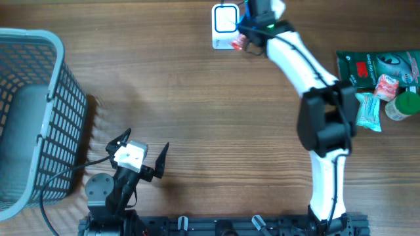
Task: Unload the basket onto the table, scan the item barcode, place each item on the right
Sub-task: 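Carry the Nescafe stick to the right edge and release it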
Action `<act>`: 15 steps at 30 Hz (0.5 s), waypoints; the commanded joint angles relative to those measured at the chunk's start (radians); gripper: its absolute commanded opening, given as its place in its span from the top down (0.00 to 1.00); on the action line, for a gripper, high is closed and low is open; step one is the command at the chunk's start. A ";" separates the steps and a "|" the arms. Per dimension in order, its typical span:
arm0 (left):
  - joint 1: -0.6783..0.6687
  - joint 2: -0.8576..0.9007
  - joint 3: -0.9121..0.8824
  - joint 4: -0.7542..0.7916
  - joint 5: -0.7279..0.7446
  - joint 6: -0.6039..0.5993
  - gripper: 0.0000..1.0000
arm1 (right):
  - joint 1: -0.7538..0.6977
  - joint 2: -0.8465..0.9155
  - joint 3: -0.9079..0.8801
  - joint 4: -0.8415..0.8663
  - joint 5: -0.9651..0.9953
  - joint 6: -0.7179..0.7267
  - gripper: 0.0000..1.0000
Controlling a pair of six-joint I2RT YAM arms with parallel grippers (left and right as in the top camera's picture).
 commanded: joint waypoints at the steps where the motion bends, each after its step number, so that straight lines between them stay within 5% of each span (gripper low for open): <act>1: 0.006 -0.005 -0.008 0.003 0.011 -0.010 0.00 | -0.133 -0.223 0.012 -0.322 0.091 -0.008 0.96; 3: 0.006 -0.005 -0.008 0.003 0.011 -0.010 0.00 | -0.246 -0.289 0.011 -0.627 0.241 0.027 0.96; 6: 0.006 -0.005 -0.008 0.003 0.011 -0.010 0.00 | -0.407 -0.303 -0.004 -0.908 0.406 0.276 0.95; 10: 0.006 -0.005 -0.008 0.003 0.011 -0.010 0.00 | -0.615 -0.303 -0.230 -0.909 0.446 0.308 0.95; 14: 0.006 -0.005 -0.008 0.003 0.011 -0.010 0.00 | -0.677 -0.303 -0.448 -0.768 0.407 0.312 0.95; 15: 0.006 -0.005 -0.008 0.003 0.011 -0.010 0.00 | -0.679 -0.303 -0.511 -0.674 0.383 0.294 0.86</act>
